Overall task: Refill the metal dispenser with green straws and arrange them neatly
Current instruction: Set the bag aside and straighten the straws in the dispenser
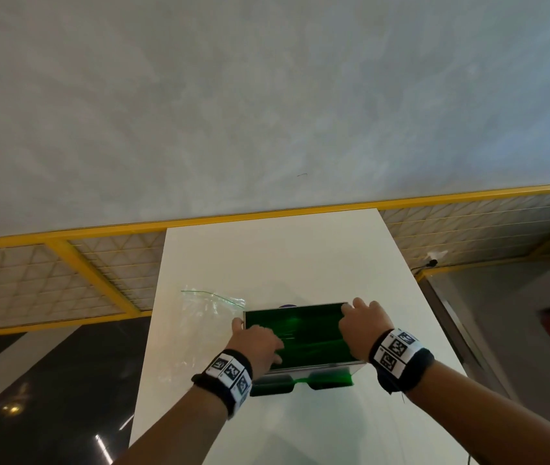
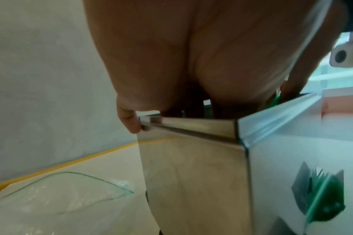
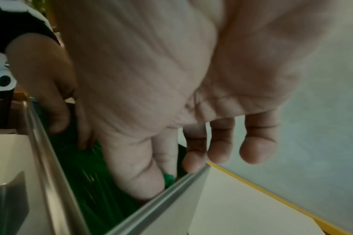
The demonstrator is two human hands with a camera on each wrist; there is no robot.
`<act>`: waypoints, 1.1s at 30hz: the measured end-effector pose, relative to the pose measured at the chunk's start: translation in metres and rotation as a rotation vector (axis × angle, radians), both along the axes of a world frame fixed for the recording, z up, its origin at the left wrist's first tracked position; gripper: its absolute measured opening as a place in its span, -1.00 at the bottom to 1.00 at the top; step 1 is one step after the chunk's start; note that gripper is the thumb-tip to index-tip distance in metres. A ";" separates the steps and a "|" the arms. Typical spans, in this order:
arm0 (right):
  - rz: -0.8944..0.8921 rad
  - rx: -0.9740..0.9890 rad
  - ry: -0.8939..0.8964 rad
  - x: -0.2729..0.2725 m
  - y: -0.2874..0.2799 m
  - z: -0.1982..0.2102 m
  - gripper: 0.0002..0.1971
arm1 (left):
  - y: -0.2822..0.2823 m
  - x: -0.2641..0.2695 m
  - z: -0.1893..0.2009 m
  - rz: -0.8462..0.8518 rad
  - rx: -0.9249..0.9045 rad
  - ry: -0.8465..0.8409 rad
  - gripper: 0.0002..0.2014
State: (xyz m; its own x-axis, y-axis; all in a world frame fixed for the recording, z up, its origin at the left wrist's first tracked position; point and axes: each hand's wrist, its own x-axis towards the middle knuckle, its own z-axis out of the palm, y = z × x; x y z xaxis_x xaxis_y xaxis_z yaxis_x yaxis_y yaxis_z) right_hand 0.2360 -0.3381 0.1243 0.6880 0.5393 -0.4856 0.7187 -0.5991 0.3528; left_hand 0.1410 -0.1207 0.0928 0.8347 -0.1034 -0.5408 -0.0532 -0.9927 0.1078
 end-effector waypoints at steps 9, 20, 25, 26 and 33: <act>0.027 0.033 0.035 -0.007 0.010 -0.014 -0.61 | -0.018 0.010 -0.003 0.008 0.152 -0.165 -0.78; -0.262 0.233 0.716 -0.014 0.038 -0.019 -0.62 | -0.034 0.023 -0.008 0.010 -0.262 0.257 -0.72; -0.194 0.201 0.715 -0.012 0.047 -0.033 -0.62 | -0.033 0.031 -0.014 0.026 -0.164 0.368 -0.65; -0.191 0.188 0.722 -0.011 0.049 -0.037 -0.63 | -0.034 0.032 -0.016 0.011 -0.149 0.372 -0.62; -0.102 0.031 0.726 -0.016 0.056 -0.052 -0.68 | -0.039 0.026 -0.009 0.054 -0.130 0.401 -0.59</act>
State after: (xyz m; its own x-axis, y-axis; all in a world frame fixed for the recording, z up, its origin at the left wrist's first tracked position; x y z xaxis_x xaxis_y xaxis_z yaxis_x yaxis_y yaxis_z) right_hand 0.2202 -0.2822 0.0727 0.2463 0.5108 -0.8237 0.7055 -0.6772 -0.2091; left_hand 0.1673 -0.1596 0.0840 0.5668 -0.1537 -0.8094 0.0706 -0.9698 0.2336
